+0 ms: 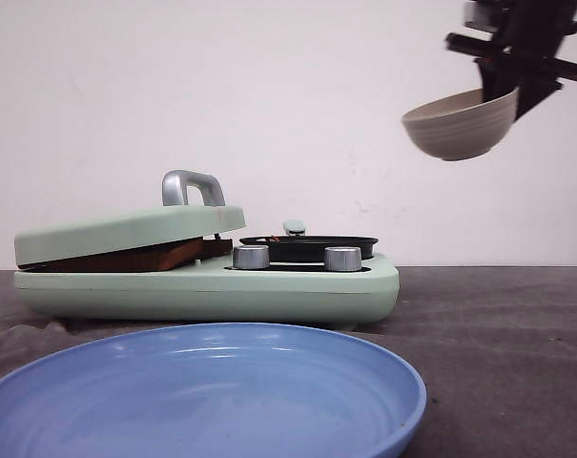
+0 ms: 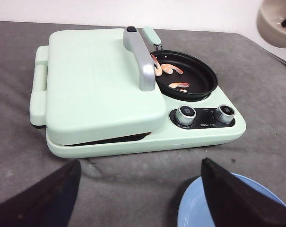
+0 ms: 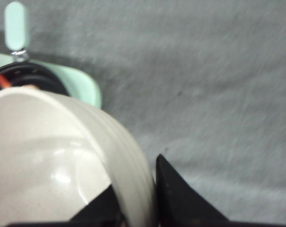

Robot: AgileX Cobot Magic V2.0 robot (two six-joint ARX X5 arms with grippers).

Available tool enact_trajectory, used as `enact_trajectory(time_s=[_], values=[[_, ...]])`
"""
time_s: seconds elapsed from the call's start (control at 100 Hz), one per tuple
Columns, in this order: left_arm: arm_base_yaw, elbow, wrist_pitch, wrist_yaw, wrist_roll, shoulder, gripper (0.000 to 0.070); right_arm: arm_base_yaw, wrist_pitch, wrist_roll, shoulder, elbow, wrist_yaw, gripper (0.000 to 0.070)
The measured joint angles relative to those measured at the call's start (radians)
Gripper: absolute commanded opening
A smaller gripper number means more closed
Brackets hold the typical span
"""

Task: Make breakfast with bread and shrimp
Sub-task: 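Carry the emptied bowl with the right gripper back toward its spot, then lower the bowl onto the table and open the right gripper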

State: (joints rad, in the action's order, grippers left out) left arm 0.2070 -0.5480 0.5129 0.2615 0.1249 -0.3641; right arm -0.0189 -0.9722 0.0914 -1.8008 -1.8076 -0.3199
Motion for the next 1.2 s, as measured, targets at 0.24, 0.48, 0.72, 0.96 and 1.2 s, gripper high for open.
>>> enact_trajectory(time_s=[0.24, 0.48, 0.72, 0.96, 1.2], values=[[0.000, 0.000, -0.028, 0.000, 0.025, 0.000, 0.0432, 0.120, -0.065, 0.004, 0.000, 0.001, -0.203, 0.0004], [0.000, 0.000, -0.031, 0.000, 0.042, 0.000, 0.0432, 0.144, -0.039, 0.004, 0.001, 0.128, -0.229, 0.0004], [0.000, 0.000, -0.031, 0.000, 0.043, 0.000, 0.0432, 0.145, 0.069, 0.009, 0.001, 0.327, -0.248, 0.0004], [0.000, 0.000, -0.031, 0.000, 0.044, 0.000, 0.0432, 0.165, 0.171, 0.016, 0.001, 0.484, -0.252, 0.0004], [0.000, 0.000, -0.031, 0.000, 0.044, 0.000, 0.0432, 0.171, 0.211, 0.022, 0.001, 0.523, -0.215, 0.0004]])
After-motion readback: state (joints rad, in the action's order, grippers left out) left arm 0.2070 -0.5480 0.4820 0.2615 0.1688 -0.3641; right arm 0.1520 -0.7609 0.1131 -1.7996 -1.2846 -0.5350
